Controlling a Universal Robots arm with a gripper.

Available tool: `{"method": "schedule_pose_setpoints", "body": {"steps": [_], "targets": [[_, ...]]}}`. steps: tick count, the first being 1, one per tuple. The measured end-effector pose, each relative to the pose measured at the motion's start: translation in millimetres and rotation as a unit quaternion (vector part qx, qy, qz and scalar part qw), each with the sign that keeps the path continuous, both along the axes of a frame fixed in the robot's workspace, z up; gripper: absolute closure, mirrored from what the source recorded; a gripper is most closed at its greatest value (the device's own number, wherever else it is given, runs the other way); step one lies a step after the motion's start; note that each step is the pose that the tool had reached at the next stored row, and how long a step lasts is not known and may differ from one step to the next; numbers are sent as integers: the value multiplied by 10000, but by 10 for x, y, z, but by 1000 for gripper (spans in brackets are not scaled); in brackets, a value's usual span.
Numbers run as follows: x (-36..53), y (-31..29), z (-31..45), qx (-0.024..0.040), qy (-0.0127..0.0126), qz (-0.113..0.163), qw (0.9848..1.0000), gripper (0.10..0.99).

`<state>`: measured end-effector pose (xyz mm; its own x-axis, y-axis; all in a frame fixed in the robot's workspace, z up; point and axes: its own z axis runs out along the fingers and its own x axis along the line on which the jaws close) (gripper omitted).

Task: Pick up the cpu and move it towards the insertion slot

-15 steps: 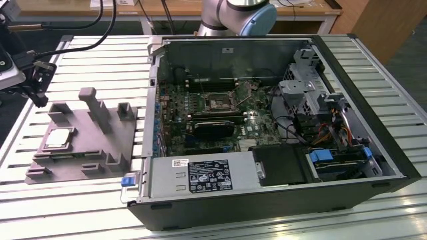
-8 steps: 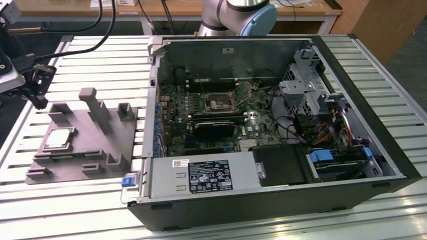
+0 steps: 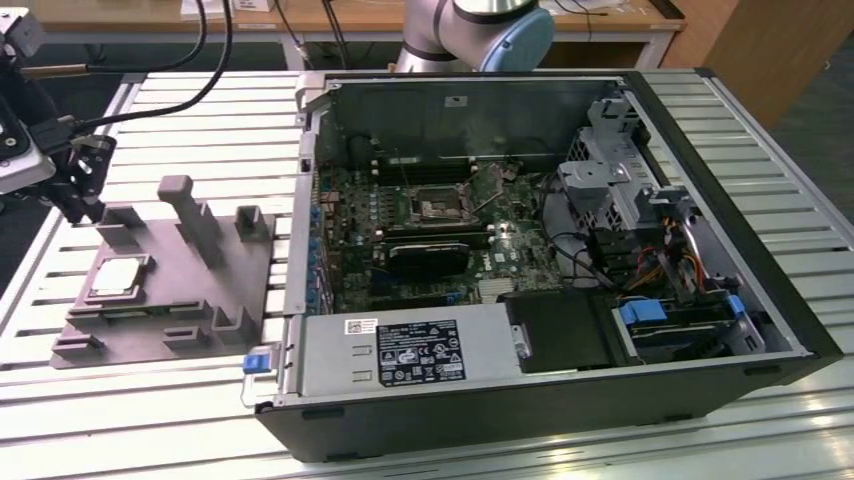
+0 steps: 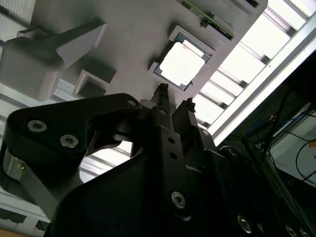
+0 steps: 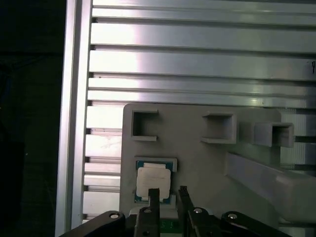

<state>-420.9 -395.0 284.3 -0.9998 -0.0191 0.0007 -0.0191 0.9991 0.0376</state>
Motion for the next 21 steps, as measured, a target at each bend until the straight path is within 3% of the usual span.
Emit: {"method": "schedule_pose_setpoints", "body": {"steps": [2, 3, 5, 8, 9, 21], "targets": [[-2, -1, -22, 0, 0, 0, 10000, 733], [-3, -2, -34, 0, 0, -1, 10000, 733], [-4, -4, -58, 0, 0, 0, 10000, 616], [-4, -5, -102, 0, 1, 0, 10000, 561], [-4, -6, -120, 0, 0, 0, 10000, 494], [-43, -51, -339, 0, -1, 0, 10000, 482]]}}
